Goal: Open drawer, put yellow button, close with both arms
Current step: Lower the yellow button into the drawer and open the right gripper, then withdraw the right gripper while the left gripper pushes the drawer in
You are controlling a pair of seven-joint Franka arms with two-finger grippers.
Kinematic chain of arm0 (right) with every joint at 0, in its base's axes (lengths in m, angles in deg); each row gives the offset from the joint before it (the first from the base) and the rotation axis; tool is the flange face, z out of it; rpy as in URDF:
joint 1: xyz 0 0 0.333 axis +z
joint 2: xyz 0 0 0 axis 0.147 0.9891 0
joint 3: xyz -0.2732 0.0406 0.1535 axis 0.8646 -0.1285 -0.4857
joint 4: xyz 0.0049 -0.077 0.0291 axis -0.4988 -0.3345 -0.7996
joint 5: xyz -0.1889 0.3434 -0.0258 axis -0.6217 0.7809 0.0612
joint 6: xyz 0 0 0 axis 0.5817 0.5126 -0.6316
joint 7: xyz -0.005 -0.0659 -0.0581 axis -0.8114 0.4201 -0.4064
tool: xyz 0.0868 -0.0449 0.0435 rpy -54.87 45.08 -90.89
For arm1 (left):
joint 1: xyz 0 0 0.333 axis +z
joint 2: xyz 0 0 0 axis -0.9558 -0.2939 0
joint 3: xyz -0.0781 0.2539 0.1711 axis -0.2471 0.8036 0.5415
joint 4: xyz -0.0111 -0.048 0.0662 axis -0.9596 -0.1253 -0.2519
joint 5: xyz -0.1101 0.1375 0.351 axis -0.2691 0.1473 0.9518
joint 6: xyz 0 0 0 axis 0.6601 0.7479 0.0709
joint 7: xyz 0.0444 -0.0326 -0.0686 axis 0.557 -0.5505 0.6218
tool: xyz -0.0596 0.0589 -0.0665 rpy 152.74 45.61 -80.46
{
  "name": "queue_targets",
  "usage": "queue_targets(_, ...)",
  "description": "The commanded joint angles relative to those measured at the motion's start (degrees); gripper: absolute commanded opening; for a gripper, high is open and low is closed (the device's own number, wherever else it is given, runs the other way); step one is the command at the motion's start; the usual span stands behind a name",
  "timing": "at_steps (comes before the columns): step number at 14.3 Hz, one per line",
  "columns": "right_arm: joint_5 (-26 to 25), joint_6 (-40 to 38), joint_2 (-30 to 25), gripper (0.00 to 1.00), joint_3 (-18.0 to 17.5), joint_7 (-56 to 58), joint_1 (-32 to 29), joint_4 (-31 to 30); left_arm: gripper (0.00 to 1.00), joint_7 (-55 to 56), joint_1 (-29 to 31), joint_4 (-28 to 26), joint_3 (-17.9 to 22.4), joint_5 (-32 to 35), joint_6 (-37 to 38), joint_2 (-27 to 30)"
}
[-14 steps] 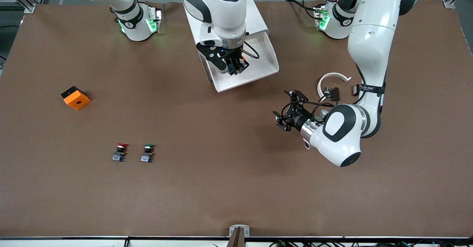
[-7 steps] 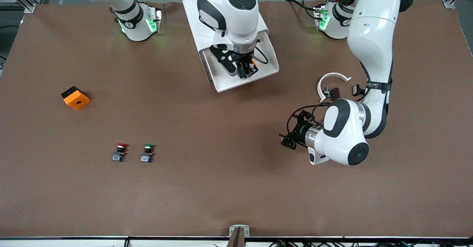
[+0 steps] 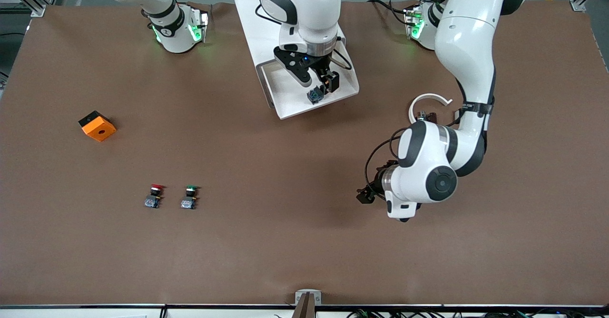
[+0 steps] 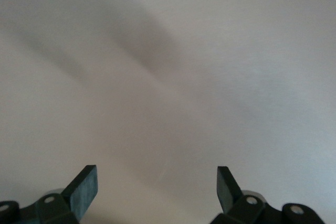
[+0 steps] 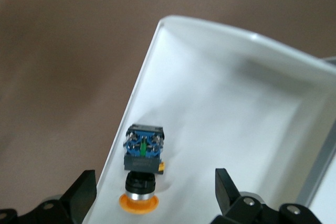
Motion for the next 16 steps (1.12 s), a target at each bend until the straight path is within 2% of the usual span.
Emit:
queue_targets(1,1.4,-7.8,-0.2,1.0,-0.2,8.3,-4.1,5.2,1.0,-2.1,-1.9,-0.6,0.3,2.1,-1.9,1.5)
queue_targets(3,3.8,-13.0,-1.1,1.0,0.0,18.0,-8.5,7.5,1.0,-3.0,-4.2,-0.7,0.2,4.8,-2.0,1.7)
queue_targets(7,3.6,-20.7,-4.6,1.0,0.4,40.0,-18.2,9.1,1.0,-3.2,-7.2,-1.5,-0.1,7.1,-2.0,3.3)
queue_targets(9,1.3,-23.3,-5.7,1.0,1.2,53.7,-22.8,9.1,1.0,-3.2,-9.0,-1.6,-0.1,7.1,-1.9,4.5)
queue_targets(11,-3.6,-25.0,-6.1,1.0,1.6,65.7,-26.9,9.1,1.0,-2.6,-10.6,-1.5,0.0,7.1,-1.8,4.6)
queue_targets(13,-4.5,-25.0,-6.4,1.0,1.8,75.0,-31.2,9.1,1.0,-2.2,-12.4,-1.7,0.0,7.1,-1.5,5.2)
queue_targets(16,-3.9,-25.0,-7.0,1.0,1.8,90.2,-39.9,9.1,1.0,-2.2,-15.2,-6.2,0.0,7.1,-1.2,9.0)
